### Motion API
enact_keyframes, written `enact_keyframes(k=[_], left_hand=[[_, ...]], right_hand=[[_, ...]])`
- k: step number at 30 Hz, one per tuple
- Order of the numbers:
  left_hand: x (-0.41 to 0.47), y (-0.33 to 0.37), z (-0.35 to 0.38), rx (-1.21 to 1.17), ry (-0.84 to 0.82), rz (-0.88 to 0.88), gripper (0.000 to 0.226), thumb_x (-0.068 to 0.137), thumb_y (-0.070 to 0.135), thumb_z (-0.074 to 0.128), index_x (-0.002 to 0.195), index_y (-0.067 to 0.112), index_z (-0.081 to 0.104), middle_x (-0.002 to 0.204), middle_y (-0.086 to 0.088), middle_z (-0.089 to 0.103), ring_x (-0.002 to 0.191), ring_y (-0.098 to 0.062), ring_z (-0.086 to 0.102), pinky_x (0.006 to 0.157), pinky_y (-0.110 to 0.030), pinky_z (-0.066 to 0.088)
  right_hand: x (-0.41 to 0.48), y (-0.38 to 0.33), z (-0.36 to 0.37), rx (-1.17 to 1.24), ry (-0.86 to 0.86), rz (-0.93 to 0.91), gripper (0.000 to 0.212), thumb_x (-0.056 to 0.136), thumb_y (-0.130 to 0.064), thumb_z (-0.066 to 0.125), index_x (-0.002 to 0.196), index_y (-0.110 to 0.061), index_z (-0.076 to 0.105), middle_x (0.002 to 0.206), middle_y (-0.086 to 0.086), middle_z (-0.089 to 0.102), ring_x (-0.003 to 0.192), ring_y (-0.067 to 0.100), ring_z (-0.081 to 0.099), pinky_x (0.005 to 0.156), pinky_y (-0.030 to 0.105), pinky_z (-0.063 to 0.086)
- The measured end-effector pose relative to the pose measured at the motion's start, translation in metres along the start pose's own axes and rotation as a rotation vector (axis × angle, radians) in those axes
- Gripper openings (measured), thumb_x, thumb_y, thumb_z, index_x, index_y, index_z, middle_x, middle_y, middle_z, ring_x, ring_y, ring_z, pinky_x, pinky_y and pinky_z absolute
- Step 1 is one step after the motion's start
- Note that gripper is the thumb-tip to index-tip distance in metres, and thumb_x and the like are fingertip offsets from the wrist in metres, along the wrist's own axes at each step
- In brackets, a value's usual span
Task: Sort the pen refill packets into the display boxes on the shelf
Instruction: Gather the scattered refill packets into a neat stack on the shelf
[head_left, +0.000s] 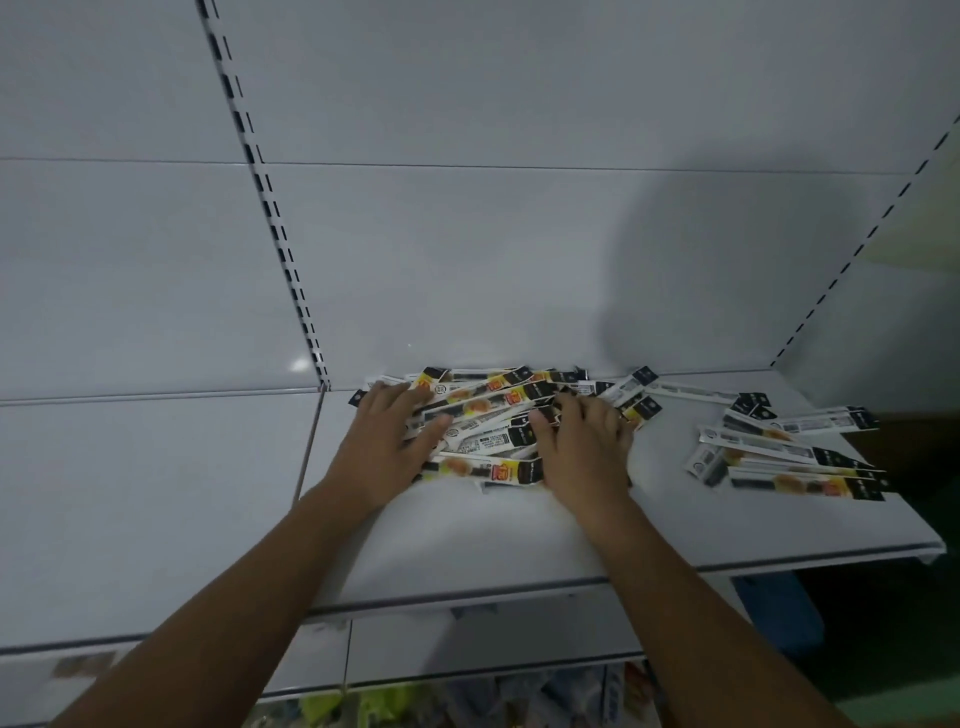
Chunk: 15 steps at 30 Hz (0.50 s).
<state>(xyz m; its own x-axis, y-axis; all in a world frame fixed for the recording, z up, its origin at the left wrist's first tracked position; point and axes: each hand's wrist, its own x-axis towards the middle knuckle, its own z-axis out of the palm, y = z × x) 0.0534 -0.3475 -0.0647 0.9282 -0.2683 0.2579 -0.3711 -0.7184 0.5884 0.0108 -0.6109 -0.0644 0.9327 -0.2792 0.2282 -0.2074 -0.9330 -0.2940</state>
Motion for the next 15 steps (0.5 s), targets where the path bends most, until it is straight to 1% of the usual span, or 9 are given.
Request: enact_keyframes(k=[1, 3, 5, 6, 7, 8, 10, 13, 15], left_hand=[[0.001, 0.002, 0.003, 0.011, 0.013, -0.002, 0.078, 0.095, 0.081, 0.033, 0.14, 0.024, 0.062, 0.148, -0.003, 0.053, 0.147, -0.025, 0.037, 0.119, -0.054, 0.036], [0.0, 0.006, 0.005, 0.021, 0.06, 0.018, 0.072, 0.097, 0.078, 0.035, 0.136, 0.025, 0.063, 0.156, -0.007, 0.046, 0.151, -0.028, 0.033, 0.12, -0.055, 0.035], [-0.005, 0.011, -0.001, 0.002, 0.114, 0.069, 0.062, 0.098, 0.069, 0.043, 0.136, 0.024, 0.063, 0.159, -0.007, 0.043, 0.151, -0.027, 0.034, 0.12, -0.052, 0.036], [-0.009, 0.013, -0.006, -0.012, 0.126, 0.101, 0.059, 0.098, 0.066, 0.045, 0.137, 0.024, 0.062, 0.159, -0.007, 0.043, 0.15, -0.025, 0.037, 0.12, -0.05, 0.036], [-0.013, 0.015, -0.012, -0.012, 0.12, 0.137, 0.06, 0.096, 0.066, 0.048, 0.139, 0.024, 0.06, 0.159, -0.006, 0.043, 0.148, -0.024, 0.039, 0.119, -0.048, 0.037], [-0.017, 0.015, -0.018, 0.008, 0.092, 0.169, 0.065, 0.094, 0.068, 0.051, 0.143, 0.025, 0.057, 0.16, -0.004, 0.042, 0.148, -0.023, 0.039, 0.119, -0.047, 0.037], [-0.023, 0.013, -0.026, 0.101, -0.013, 0.208, 0.081, 0.087, 0.08, 0.055, 0.152, 0.032, 0.046, 0.165, 0.0, 0.035, 0.152, -0.022, 0.033, 0.121, -0.048, 0.033], [-0.027, 0.009, -0.026, 0.246, -0.16, 0.208, 0.102, 0.075, 0.096, 0.054, 0.16, 0.047, 0.026, 0.171, 0.009, 0.021, 0.159, -0.019, 0.014, 0.125, -0.058, 0.022], [-0.025, 0.007, -0.021, 0.259, -0.183, 0.189, 0.106, 0.071, 0.099, 0.053, 0.16, 0.052, 0.02, 0.171, 0.011, 0.019, 0.16, -0.02, 0.011, 0.125, -0.061, 0.019]], right_hand=[[0.001, 0.0, 0.0, 0.077, 0.032, 0.025, 0.059, 0.105, -0.061, 0.032, 0.144, -0.022, 0.054, 0.145, 0.009, 0.05, 0.139, 0.03, 0.038, 0.115, 0.053, 0.028], [0.005, 0.005, -0.003, 0.359, 0.105, 0.088, 0.053, 0.105, -0.056, 0.032, 0.135, -0.023, 0.061, 0.142, 0.007, 0.051, 0.136, 0.028, 0.043, 0.116, 0.051, 0.032], [0.005, 0.02, -0.014, 0.647, 0.162, 0.099, 0.049, 0.104, -0.051, 0.035, 0.126, -0.02, 0.066, 0.134, 0.007, 0.056, 0.127, 0.026, 0.051, 0.108, 0.043, 0.039], [0.005, 0.03, -0.02, 0.681, 0.164, 0.051, 0.045, 0.105, -0.049, 0.04, 0.124, -0.019, 0.067, 0.131, 0.007, 0.059, 0.126, 0.026, 0.052, 0.103, 0.039, 0.041], [0.006, 0.044, -0.026, 0.627, 0.15, -0.019, 0.04, 0.105, -0.046, 0.045, 0.125, -0.02, 0.067, 0.132, 0.006, 0.061, 0.128, 0.025, 0.05, 0.103, 0.039, 0.041], [0.01, 0.058, -0.031, 0.522, 0.122, -0.095, 0.037, 0.103, -0.045, 0.052, 0.128, -0.022, 0.066, 0.137, 0.005, 0.059, 0.133, 0.025, 0.047, 0.107, 0.042, 0.04], [0.023, 0.085, -0.038, 0.27, 0.036, -0.182, 0.046, 0.098, -0.051, 0.062, 0.138, -0.028, 0.061, 0.153, 0.006, 0.051, 0.146, 0.029, 0.038, 0.117, 0.053, 0.033], [0.046, 0.103, -0.039, 0.039, -0.118, -0.183, 0.068, 0.093, -0.069, 0.056, 0.151, -0.035, 0.047, 0.167, 0.007, 0.033, 0.157, 0.037, 0.02, 0.121, 0.062, 0.021], [0.058, 0.107, -0.035, -0.04, -0.226, -0.149, 0.073, 0.093, -0.077, 0.046, 0.156, -0.039, 0.039, 0.17, 0.005, 0.025, 0.158, 0.036, 0.013, 0.122, 0.063, 0.019]])
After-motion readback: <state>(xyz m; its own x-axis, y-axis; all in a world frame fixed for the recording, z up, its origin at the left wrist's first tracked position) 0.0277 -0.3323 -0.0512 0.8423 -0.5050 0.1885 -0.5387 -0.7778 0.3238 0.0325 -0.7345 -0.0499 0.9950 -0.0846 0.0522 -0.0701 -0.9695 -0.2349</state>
